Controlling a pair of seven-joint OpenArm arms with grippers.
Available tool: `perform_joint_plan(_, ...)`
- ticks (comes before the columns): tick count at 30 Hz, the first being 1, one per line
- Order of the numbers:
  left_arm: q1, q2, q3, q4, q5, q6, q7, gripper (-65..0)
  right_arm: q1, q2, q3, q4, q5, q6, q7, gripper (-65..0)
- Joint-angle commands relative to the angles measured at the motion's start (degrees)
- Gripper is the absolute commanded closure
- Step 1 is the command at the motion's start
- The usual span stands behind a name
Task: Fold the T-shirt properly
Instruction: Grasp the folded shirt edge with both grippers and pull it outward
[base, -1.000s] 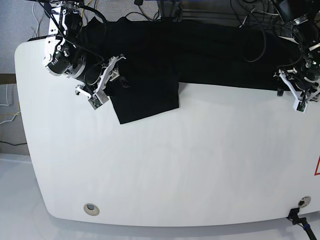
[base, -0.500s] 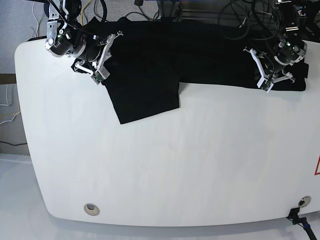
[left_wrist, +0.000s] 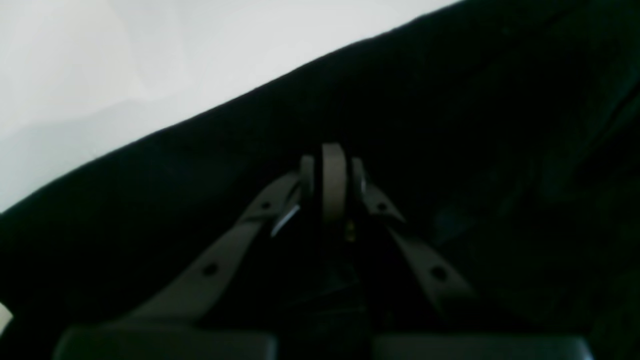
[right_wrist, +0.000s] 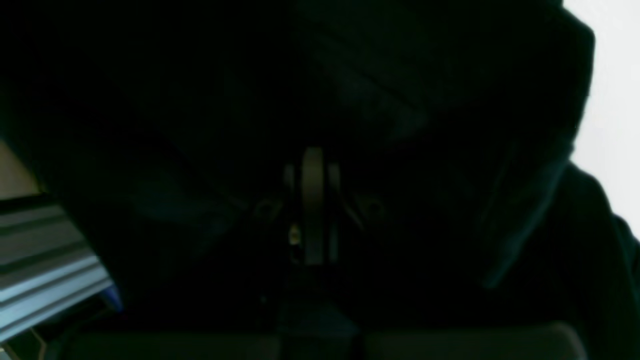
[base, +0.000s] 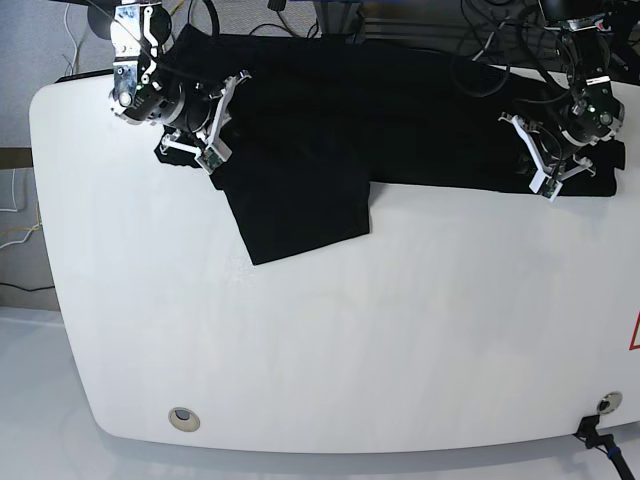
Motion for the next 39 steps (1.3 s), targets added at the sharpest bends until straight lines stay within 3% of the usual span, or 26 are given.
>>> perform_joint_plan(1,-0.87,-1.2,0.01,-2.4,3.18,0.38,3.79,0.0,2.55,0.62,-0.07,-5.0,-5.95,-1.5,-3.39,0.0)
perform_joint_plan(6,-6.59,-2.08,0.01,-7.24,3.26,0.38,3.79,0.0,9.23,0.88,-0.16,-12.12,-5.86,-1.41,-1.01,0.0)
perform_joint_plan(15,-9.58,-2.44,0.09,-8.29,3.26,0.38,3.79,0.0,15.74,0.88,-0.25,-21.26,-5.86,-1.41,5.23,0.0)
perform_joint_plan(20,-9.58,-2.44,0.09,-8.11,3.18,0.38,3.79,0.0,16.0,0.88,-0.25,-21.0,-5.51,-1.41,5.23,0.0)
perform_joint_plan(23,-9.84,-2.44,0.09,-8.11,3.18,0.38,3.79,0.0,16.09,0.53,-0.25,-15.72,-5.34,-1.41,4.7,0.0)
perform_joint_plan(25,-10.37,-2.44,0.09,-8.11,3.18,0.38,3.79,0.0,17.23,0.27,-0.07,-9.92,-5.34,-1.41,1.54,0.0)
perform_joint_plan(27,-10.63,-2.44,0.09,-8.11,3.18,0.38,3.79,0.0,18.81,-1.32,0.11,-5.0,-5.34,-1.41,-2.42,-10.6)
perform_joint_plan(30,-10.63,-2.44,0.09,-8.11,3.18,0.38,3.79,0.0,21.45,-2.64,0.63,-0.25,-5.34,-1.41,-3.03,-21.4)
perform_joint_plan(35,-10.63,-2.26,0.09,-8.11,3.18,0.38,3.79,0.0,30.42,-6.33,0.63,-8.16,-5.95,-1.85,-2.51,-23.4)
perform_joint_plan(39,-10.63,-2.17,0.09,-8.11,3.18,0.38,3.79,0.0,35.78,-7.73,0.63,-21.08,-5.95,-1.93,5.05,-23.4)
